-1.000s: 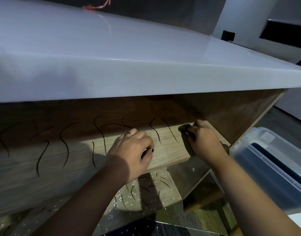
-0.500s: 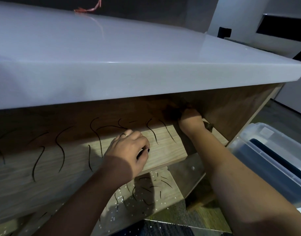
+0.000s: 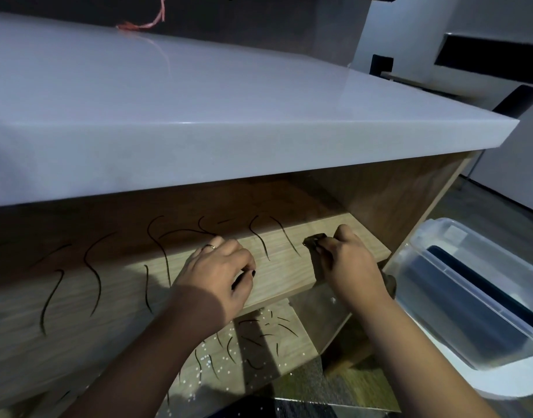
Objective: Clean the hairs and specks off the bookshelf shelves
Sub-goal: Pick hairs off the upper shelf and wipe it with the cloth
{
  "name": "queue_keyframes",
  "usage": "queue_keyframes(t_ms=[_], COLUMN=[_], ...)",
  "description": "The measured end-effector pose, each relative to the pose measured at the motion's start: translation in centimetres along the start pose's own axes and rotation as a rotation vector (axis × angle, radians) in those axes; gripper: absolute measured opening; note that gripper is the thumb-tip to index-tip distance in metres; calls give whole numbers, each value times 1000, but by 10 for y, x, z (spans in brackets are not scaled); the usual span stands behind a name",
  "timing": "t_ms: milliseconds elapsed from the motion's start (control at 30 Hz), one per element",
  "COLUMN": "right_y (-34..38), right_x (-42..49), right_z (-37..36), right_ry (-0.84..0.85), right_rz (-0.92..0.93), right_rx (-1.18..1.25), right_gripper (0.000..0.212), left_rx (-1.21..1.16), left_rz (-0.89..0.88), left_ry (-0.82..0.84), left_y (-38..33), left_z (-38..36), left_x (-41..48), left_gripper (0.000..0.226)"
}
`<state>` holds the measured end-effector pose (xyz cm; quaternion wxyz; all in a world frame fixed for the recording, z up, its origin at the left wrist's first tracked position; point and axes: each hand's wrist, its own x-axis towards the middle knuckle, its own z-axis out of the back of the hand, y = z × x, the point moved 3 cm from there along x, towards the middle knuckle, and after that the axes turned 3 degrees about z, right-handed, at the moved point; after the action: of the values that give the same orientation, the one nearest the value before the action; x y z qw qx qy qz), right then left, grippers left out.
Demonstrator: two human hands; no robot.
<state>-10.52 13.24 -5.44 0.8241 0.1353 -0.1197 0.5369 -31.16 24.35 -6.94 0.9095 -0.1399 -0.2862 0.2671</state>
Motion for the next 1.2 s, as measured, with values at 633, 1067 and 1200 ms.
queue_keyframes(t_ms=[633, 1067, 1200], right_y=[2, -38, -10], right_x=[21, 61, 45], right_z=[-11, -13, -15], right_ry=[-1, 49, 35], right_rz=[47, -97, 169], right_rx=[-6, 20, 79], right_gripper=[18, 25, 27], left_rx=[-34, -56, -69], left_rz=[5, 5, 3], left_ry=[-5, -20, -30], left_y=[-2, -2, -2], left_z=[3, 5, 5], left_x=[2, 2, 3], left_gripper=[26, 24, 24])
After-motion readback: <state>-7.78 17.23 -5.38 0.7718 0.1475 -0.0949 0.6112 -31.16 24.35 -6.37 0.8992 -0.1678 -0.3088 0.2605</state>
